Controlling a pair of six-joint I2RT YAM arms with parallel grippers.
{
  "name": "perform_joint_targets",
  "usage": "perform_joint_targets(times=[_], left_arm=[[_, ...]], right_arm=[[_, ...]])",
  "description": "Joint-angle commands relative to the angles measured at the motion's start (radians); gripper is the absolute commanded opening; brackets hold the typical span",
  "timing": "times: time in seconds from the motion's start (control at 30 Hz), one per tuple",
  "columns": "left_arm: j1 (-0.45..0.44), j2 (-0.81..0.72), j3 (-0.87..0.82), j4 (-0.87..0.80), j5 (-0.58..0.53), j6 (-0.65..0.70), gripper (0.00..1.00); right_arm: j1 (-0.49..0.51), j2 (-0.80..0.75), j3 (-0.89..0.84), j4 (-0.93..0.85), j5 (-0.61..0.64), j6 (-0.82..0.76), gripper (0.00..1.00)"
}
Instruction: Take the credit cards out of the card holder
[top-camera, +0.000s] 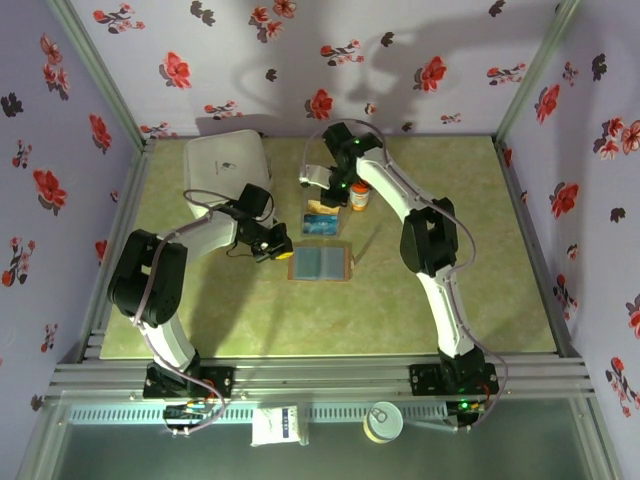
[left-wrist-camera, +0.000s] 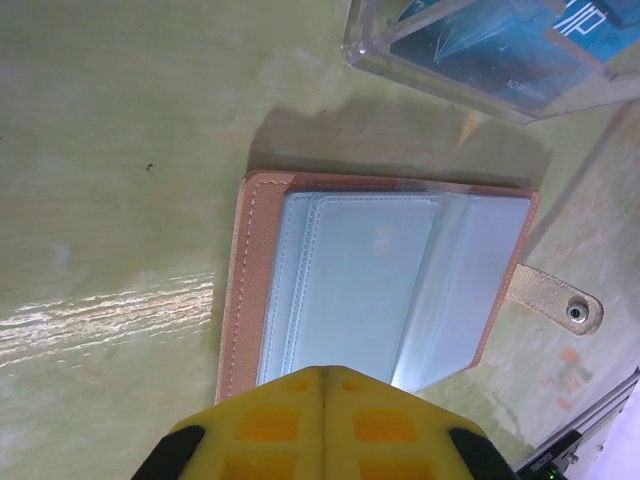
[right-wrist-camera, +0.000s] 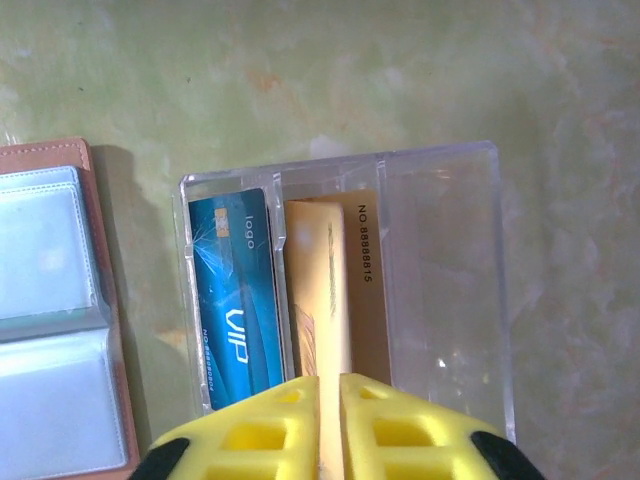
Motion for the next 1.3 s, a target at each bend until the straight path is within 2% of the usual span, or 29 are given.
perform_joint_targets(times=[0.0, 0.2, 0.33, 0.63, 0.77, 0.93, 1.13, 1.27], left_arm=[[0.010, -0.017, -0.015, -0.010, -0.010, 0.011, 0.03], [0.009, -0.002, -0.010, 0.005, -0.005, 0.012, 0.02], [0.011, 0.007, -0.002, 0.007, 0.000, 0.017, 0.02], [0.014, 0.033, -0.004, 0.024, -0.002, 0.039, 0.02], [0.017, 0.042, -0.018, 0.030, -0.011, 0.047, 0.01], [0.020, 0.049, -0.039, 0.041, -0.014, 0.058, 0.00], [0.018, 0.066, -0.056, 0.067, 0.014, 0.057, 0.00], [0.019, 0.071, -0.066, 0.084, 0.028, 0.052, 0.00]], right_arm=[[-0.004, -0.007, 0.025, -0.016, 0.005, 0.017, 0.15], [0.002, -0.071, -0.036, 0.023, -0.044, 0.098, 0.16], [0.014, -0.141, -0.142, 0.140, -0.042, 0.238, 0.17], [0.076, -0.307, -0.485, 0.517, -0.050, 0.928, 0.22], [0.105, -0.395, -0.695, 0.717, -0.064, 1.253, 0.19], [0.127, -0.466, -0.915, 0.902, -0.064, 1.561, 0.17], [0.158, -0.482, -1.005, 0.905, -0.082, 1.711, 0.18], [0.178, -0.471, -1.031, 0.886, -0.104, 1.739, 0.25]])
